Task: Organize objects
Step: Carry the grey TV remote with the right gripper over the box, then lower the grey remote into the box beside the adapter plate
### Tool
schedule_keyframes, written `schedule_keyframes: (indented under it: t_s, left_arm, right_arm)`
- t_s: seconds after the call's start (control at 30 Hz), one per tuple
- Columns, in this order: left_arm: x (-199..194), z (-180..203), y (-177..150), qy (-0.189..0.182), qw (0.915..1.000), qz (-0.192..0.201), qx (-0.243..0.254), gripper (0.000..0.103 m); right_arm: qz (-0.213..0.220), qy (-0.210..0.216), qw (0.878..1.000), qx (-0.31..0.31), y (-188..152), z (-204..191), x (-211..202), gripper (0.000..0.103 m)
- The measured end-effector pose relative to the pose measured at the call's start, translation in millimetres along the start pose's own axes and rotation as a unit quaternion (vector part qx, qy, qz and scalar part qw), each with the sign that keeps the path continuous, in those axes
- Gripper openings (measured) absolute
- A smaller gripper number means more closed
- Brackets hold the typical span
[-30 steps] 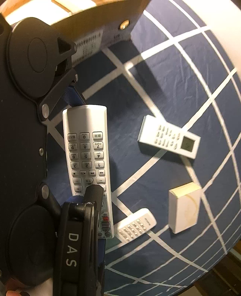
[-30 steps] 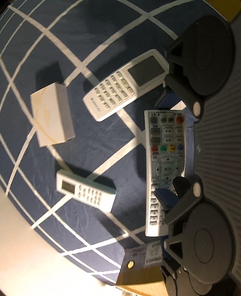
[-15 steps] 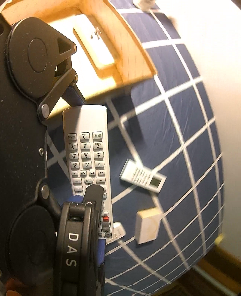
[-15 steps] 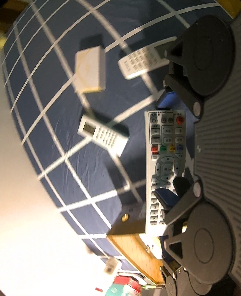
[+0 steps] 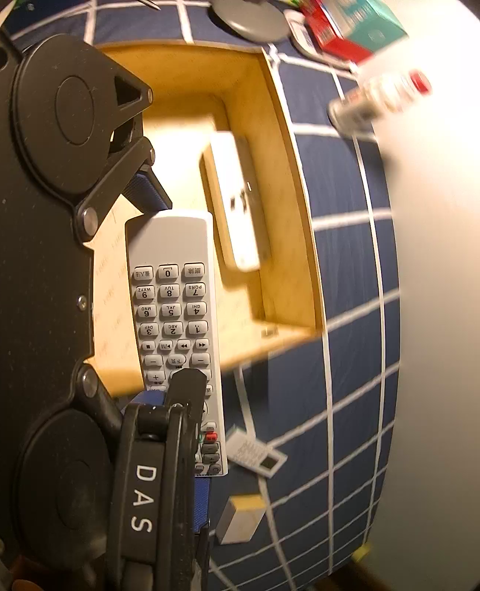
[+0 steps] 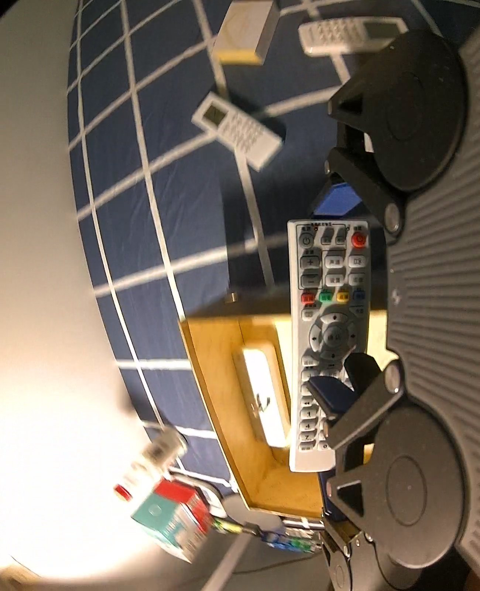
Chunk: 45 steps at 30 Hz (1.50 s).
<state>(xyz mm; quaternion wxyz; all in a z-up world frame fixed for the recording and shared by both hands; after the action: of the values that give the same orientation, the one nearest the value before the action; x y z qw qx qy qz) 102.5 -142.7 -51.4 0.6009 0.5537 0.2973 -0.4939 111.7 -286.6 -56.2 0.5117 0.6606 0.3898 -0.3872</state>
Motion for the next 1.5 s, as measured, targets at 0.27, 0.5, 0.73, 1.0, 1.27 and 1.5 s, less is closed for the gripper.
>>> schedule_keyframes:
  t_s: [0.27, 0.5, 0.73, 1.0, 1.27, 1.5]
  left_arm:
    - [-17, -54, -16, 0.022, 0.9983, 0.007, -0.053, 0.101]
    - [-22, -89, -23, 0.029, 0.9959, 0.002, -0.086, 0.101]
    - [-10, -116, -22, 0.023, 0.9939, -0.009, -0.108, 0.101]
    - [20, -135, -8, 0.012, 0.9931, -0.036, -0.111, 0.101]
    - [57, -153, 7, 0.007, 0.9917, -0.071, -0.107, 0.101]
    - [82, -163, 8, 0.001, 0.9897, -0.095, -0.107, 0.101]
  right_arm:
    - [-0.015, 0.026, 0.998, -0.052, -5, -59, 12, 0.09]
    - [-0.03, 0.034, 0.996, -0.08, -11, -97, 25, 0.09]
    - [-0.049, 0.031, 0.994, -0.098, -8, -120, 44, 0.09]
    - [-0.074, 0.019, 0.993, -0.094, 2, -127, 78, 0.09]
    - [-0.103, 0.011, 0.992, -0.077, 17, -127, 121, 0.09]
    - [-0.128, 0.005, 0.989, -0.068, 18, -125, 151, 0.09]
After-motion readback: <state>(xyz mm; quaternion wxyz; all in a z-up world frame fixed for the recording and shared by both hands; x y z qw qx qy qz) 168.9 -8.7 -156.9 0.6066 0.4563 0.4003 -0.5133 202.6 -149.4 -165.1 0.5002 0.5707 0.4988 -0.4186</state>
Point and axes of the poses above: each gripper's, at about its wrist camera, not at the fingertips, and x roughly the way its jaws point, z to its right, y to its top, the point moved 5 cm from there along x, roughly the way its jaws point, and after that the axes turned 9 degrees about -y, right-handed, at the moved point
